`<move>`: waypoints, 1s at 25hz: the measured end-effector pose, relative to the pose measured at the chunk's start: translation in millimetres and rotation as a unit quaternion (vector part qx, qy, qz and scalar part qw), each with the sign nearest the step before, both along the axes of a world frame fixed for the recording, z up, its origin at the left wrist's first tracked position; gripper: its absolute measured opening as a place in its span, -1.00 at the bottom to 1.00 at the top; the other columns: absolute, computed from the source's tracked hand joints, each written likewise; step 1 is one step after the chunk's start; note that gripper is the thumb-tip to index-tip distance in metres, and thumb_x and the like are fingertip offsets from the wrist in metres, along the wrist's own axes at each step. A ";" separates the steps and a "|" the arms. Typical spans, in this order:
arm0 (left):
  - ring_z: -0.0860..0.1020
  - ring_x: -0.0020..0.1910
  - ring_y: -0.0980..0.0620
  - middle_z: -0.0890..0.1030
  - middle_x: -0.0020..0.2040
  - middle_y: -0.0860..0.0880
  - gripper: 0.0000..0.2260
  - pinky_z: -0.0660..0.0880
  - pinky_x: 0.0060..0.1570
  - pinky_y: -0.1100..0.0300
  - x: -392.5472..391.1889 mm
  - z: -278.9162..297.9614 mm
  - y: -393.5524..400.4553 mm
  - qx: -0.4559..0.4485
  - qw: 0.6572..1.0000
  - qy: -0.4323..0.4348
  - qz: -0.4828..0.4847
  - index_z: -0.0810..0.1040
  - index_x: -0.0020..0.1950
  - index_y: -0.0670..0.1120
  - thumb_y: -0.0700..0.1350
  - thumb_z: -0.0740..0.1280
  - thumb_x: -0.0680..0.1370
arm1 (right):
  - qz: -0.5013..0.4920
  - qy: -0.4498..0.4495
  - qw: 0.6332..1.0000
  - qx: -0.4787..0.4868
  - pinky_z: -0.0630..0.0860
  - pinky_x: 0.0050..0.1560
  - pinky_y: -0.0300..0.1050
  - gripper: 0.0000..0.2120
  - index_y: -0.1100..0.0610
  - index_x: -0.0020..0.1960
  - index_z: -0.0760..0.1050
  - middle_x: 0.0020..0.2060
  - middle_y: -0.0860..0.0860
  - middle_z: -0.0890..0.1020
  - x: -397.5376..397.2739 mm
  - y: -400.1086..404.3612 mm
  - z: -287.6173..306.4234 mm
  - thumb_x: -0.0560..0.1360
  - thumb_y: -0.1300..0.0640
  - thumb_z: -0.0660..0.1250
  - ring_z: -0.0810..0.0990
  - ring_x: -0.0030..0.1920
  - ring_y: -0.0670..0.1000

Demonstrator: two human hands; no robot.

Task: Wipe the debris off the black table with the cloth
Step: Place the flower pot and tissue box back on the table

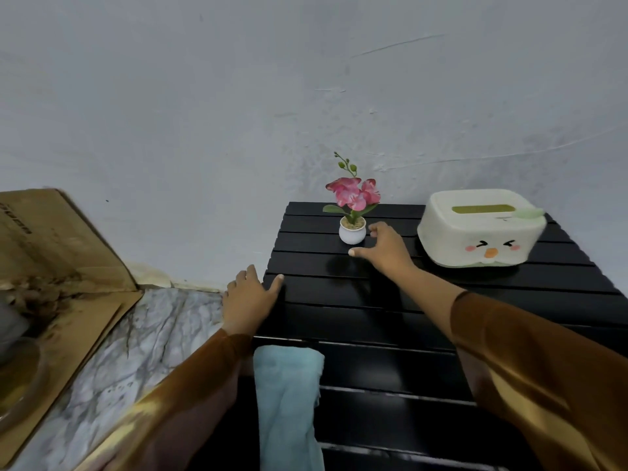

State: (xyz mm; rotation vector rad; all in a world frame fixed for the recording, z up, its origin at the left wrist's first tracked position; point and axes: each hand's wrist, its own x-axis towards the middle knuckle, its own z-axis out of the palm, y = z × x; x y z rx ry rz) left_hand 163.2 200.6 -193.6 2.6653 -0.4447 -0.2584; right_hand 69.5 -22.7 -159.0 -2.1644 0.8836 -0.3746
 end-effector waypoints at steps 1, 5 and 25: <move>0.27 0.43 -0.25 0.27 0.48 -0.21 -0.31 0.27 0.38 -0.12 2.2 -3.0 -1.8 -0.007 1.000 0.013 -0.009 0.08 0.52 -0.13 0.26 0.12 0.54 | -0.006 0.000 1.000 0.002 0.43 0.25 0.10 -0.36 0.23 0.23 0.41 0.22 0.17 0.52 9.6 -2.4 -4.8 0.26 0.03 0.56 0.45 0.27 0.18; 0.36 0.40 -0.19 0.32 0.46 -0.16 -0.32 0.36 0.29 -0.07 3.3 -9.4 -9.1 -0.034 0.997 0.053 -0.036 -0.02 0.55 0.00 0.28 0.09 0.54 | -0.051 -0.030 0.998 -0.009 0.47 0.19 0.16 -0.38 0.23 0.18 0.43 0.15 0.16 0.55 39.4 -7.5 -15.8 0.24 0.02 0.56 0.45 0.23 0.20; 0.20 0.48 -0.20 0.19 0.53 -0.12 -0.35 0.24 0.40 -0.15 -42.6 23.9 2.3 0.050 0.997 0.002 -0.059 0.05 0.54 -0.08 0.23 0.08 0.56 | 0.007 -0.078 0.993 0.086 0.44 0.01 -0.14 -0.57 0.22 0.13 0.52 0.09 0.15 0.63 -53.1 37.5 17.0 0.30 0.17 0.52 0.59 0.10 0.12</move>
